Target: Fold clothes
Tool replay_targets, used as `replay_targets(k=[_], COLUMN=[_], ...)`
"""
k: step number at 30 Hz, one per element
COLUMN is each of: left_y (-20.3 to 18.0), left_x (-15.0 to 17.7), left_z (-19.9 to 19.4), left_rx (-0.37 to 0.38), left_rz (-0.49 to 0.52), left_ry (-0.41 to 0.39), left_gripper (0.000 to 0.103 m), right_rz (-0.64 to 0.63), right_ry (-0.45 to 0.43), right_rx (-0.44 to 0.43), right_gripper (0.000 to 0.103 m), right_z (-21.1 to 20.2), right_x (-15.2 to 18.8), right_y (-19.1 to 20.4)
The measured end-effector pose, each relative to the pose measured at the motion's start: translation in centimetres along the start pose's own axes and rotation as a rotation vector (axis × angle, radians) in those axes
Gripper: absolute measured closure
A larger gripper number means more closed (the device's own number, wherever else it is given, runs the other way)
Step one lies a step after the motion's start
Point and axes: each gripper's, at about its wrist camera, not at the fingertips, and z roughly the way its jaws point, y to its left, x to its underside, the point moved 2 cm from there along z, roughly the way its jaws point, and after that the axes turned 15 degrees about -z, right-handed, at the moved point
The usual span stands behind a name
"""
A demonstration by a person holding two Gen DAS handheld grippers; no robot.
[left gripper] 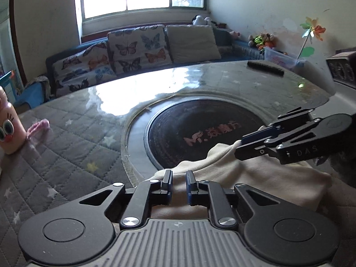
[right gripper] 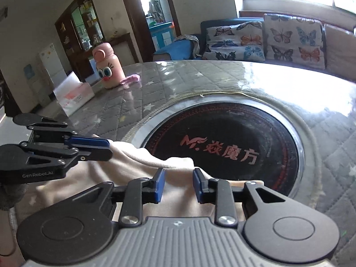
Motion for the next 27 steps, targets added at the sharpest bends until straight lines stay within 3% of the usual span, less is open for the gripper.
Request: replay_targets(k=[6,11,15,27], left_y=[0.5,-0.1,-0.4,-0.1], left_x=[0.3,-0.2,0.0,0.2], left_z=[0.8,0.0,1.3,0.6], left_rx=[-0.025,0.0,-0.014,-0.011], left_rz=[-0.005,-0.006,0.001,-0.017], left_ry=[0.013,-0.012,0.014,-0.016], left_gripper=[0.088,0.087,0.087,0.087], right_rz=[-0.024,-0.027,-0.038,-0.07], right_ry=[0.019,-0.036,0.0,0.016], right_rx=[0.029,0.011,0.02,0.042], right_gripper=[0.076,0.076,0.076,0.077], right_z=[0.6,0.0,1.6,1.6], right_x=[0.3,-0.8,-1.0,-1.2], right_y=[0.5,0.9,1.1,1.2])
